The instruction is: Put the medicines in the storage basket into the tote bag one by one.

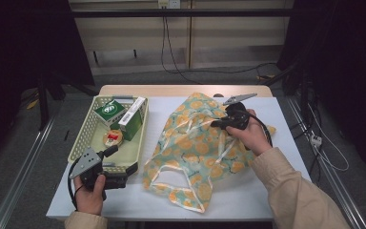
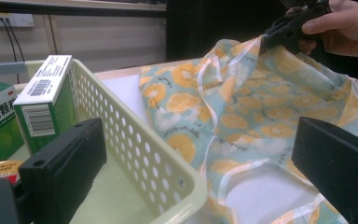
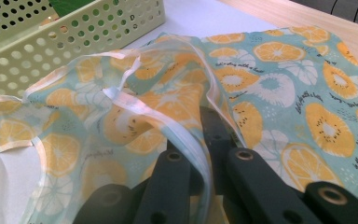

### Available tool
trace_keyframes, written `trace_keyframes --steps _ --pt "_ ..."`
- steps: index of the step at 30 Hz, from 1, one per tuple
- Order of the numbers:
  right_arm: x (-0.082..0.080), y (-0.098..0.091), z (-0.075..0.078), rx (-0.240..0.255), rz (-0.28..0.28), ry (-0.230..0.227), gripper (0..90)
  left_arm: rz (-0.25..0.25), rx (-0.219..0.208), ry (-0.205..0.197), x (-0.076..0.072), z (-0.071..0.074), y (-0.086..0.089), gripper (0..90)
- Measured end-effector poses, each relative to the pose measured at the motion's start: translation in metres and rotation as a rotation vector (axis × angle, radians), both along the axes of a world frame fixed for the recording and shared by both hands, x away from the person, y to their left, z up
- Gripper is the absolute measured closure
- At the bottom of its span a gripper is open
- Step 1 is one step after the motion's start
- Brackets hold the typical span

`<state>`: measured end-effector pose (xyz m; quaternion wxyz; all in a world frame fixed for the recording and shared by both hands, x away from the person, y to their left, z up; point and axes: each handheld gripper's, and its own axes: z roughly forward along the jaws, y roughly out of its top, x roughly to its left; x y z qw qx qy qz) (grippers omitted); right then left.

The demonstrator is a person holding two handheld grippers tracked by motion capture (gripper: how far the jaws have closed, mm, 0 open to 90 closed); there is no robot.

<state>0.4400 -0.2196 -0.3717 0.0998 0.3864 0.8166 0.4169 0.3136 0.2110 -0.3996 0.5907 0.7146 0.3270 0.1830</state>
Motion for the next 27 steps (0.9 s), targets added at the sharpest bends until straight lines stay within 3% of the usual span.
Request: trace_keyframes --steps 18,27 --pt "0.004 0.002 0.019 -0.009 -0.003 -0.011 89.6 -0.009 0.017 -0.008 0.009 0.013 0.000 2.9" --pt "0.002 0.002 0.018 -0.004 0.000 -0.011 89.7 -0.007 0.029 -0.009 0.014 0.017 0.002 2.9"
